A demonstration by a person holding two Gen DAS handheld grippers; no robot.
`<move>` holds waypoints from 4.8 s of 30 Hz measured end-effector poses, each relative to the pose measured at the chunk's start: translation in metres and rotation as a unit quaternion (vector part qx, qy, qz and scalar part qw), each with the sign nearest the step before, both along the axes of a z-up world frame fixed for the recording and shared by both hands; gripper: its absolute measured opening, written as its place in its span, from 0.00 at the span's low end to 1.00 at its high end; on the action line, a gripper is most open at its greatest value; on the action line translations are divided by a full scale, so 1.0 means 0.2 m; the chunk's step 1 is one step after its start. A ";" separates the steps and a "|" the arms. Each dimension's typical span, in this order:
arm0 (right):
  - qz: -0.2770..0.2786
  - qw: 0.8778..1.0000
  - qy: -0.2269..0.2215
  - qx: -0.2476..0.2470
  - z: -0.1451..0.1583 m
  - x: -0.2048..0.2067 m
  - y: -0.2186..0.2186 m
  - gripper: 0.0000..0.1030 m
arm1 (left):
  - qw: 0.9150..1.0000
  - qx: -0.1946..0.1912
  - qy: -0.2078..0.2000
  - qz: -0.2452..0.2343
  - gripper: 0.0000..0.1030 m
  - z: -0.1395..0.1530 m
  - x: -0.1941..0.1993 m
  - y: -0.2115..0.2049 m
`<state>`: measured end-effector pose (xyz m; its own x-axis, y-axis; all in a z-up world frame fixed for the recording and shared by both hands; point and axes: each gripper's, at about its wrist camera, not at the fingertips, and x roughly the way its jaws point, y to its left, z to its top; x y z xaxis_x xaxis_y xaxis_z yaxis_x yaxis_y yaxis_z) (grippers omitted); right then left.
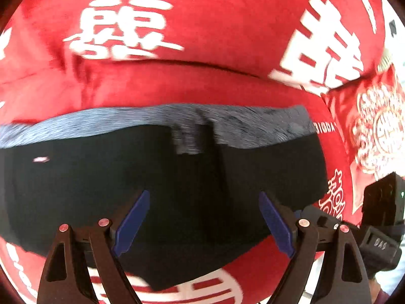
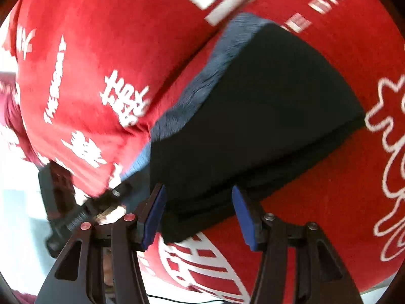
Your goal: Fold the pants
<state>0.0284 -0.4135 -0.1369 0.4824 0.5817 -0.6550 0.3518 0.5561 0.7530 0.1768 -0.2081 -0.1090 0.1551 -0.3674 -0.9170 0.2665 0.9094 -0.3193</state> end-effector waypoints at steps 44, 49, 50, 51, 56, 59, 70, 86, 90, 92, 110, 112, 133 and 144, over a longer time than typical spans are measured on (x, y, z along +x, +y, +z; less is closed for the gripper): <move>0.088 0.995 0.048 0.010 -0.20 0.69 -0.62 0.35 | 0.988 0.144 -0.046 0.017 0.80 -0.13 0.13 -0.33; 0.175 0.958 0.036 -0.224 -0.04 0.74 -0.41 0.38 | 0.993 0.107 -0.002 0.052 0.94 -0.22 0.15 -0.20; 0.166 0.960 0.039 -0.224 -0.04 0.75 -0.40 0.41 | 0.992 0.113 -0.005 0.047 0.94 -0.22 0.14 -0.21; 0.156 0.964 0.039 -0.210 -0.04 0.74 -0.40 0.41 | 0.992 0.121 -0.010 0.041 0.94 -0.21 0.14 -0.22; 0.150 0.961 0.030 -0.229 0.10 0.56 -0.35 0.45 | 0.989 0.145 -0.029 0.025 0.94 -0.15 0.07 -0.19; 0.148 0.954 -0.007 -0.259 0.24 0.45 -0.31 0.45 | 0.989 0.143 -0.022 0.039 0.94 -0.16 0.04 -0.08; 0.215 0.919 0.014 -0.331 0.06 0.39 0.24 0.59 | 0.983 0.165 0.007 0.085 0.94 -0.14 -0.09 0.19; 0.296 0.894 0.007 -0.336 0.09 0.29 0.77 0.66 | 0.979 0.152 0.029 0.135 0.94 -0.12 -0.27 0.53; 0.298 0.893 0.017 -0.337 0.09 0.29 0.79 0.66 | 0.977 0.152 0.037 0.147 0.94 -0.13 -0.27 0.62; 0.297 0.893 0.023 -0.337 0.10 0.29 0.78 0.66 | 0.977 0.147 0.039 0.152 0.94 -0.13 -0.27 0.64; 0.313 0.862 0.033 -0.397 0.06 0.27 0.91 0.79 | 0.980 0.109 0.049 0.162 0.99 -0.16 -0.31 0.80; 0.314 0.861 0.035 -0.399 0.06 0.27 0.91 0.79 | 0.978 0.107 0.053 0.170 0.99 -0.16 -0.34 0.83; 0.362 0.856 0.046 -0.367 0.04 0.18 1.08 0.84 | 0.943 0.051 0.064 0.322 0.99 -0.17 -0.39 1.43; 0.369 0.854 0.045 -0.365 -0.01 0.18 1.10 0.86 | 0.923 -0.049 0.056 0.378 0.99 -0.20 -0.42 1.63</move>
<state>0.0650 -0.1945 -0.1384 0.0889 0.1267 -0.9879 -0.2591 0.9607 0.0999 0.0934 0.1172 -0.1483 0.3073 -0.2747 -0.9111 -0.4711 0.7880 -0.3964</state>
